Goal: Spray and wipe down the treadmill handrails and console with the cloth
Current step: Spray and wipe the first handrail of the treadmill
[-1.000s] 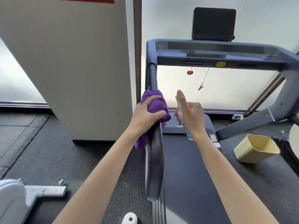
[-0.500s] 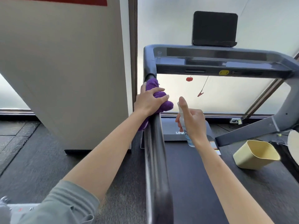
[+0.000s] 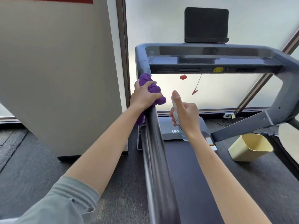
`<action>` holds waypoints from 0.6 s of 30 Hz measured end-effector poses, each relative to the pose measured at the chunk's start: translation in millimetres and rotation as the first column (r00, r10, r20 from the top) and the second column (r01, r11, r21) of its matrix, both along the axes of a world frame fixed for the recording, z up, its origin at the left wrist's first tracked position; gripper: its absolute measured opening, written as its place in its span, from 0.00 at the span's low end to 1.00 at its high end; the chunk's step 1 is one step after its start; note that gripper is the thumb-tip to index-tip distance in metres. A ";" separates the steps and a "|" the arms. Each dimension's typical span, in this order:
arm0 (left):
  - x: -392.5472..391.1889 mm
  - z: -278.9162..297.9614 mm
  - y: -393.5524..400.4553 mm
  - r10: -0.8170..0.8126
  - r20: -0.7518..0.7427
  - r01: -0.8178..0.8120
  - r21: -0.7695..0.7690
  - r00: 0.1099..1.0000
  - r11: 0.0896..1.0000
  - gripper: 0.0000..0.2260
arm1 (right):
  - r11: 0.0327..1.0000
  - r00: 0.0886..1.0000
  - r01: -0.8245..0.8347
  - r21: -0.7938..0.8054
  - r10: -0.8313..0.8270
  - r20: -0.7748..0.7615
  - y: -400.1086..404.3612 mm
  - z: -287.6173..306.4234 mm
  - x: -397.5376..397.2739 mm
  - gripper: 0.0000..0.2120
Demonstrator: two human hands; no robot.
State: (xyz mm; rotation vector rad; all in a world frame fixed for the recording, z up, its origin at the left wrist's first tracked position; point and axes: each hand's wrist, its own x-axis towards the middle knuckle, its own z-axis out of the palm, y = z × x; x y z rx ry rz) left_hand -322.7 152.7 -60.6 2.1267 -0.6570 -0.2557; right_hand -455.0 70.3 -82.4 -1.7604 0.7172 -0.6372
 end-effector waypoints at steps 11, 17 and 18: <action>-120.6 -12.2 68.0 0.000 -0.216 -0.047 -0.212 0.976 0.976 0.29 | 0.999 0.996 0.009 -0.045 -0.013 -0.085 26.2 -10.3 -100.9 0.40; -201.6 -13.6 114.4 -0.037 -0.198 -0.007 -0.218 0.979 0.976 0.28 | 0.998 0.995 -0.031 -0.050 0.026 -0.097 42.6 -20.8 -140.6 0.45; -213.5 -15.3 120.9 -0.042 -0.199 -0.004 -0.225 0.979 0.974 0.29 | 0.998 0.995 -0.032 -0.047 0.028 -0.099 45.6 -21.6 -144.6 0.45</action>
